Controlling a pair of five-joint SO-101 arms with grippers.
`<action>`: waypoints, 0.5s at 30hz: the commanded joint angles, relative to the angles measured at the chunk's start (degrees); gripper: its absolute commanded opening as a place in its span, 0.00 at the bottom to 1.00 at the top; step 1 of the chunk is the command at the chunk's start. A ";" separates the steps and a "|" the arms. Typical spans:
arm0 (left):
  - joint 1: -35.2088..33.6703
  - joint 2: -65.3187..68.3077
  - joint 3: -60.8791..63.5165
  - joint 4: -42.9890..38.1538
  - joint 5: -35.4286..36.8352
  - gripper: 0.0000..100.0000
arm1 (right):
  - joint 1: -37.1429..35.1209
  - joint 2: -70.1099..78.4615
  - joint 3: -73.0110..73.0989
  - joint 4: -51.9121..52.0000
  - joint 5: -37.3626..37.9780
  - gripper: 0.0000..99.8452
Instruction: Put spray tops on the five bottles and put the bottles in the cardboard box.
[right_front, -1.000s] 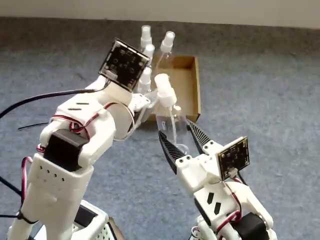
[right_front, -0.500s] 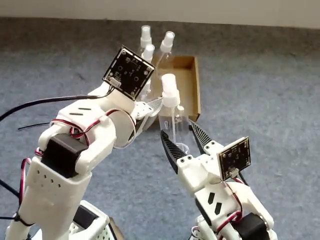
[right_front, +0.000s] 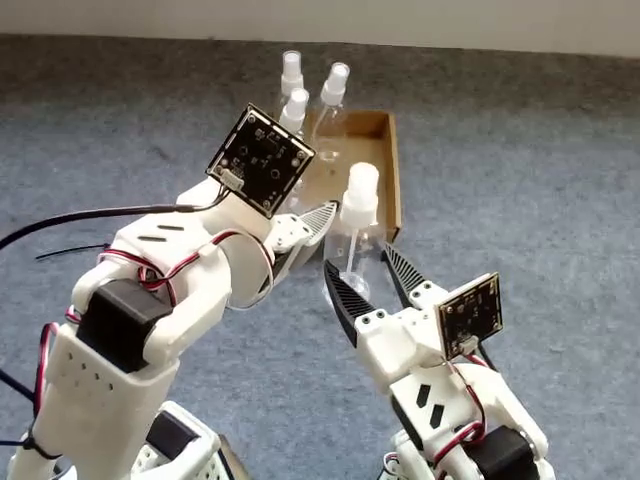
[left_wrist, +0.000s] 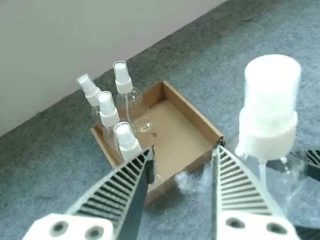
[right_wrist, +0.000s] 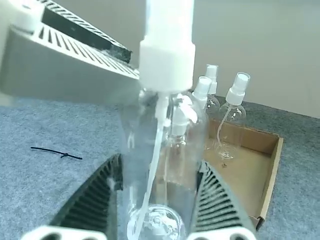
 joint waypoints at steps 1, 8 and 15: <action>4.18 0.57 -0.66 0.35 0.44 0.20 | -0.75 -0.04 -0.40 0.04 -0.09 0.01; -9.45 0.57 -0.57 0.09 0.09 0.20 | -0.04 0.48 -0.40 -1.80 0.00 0.00; -30.81 0.57 -0.13 0.44 0.44 0.20 | 9.63 8.31 -0.57 -13.14 0.00 0.00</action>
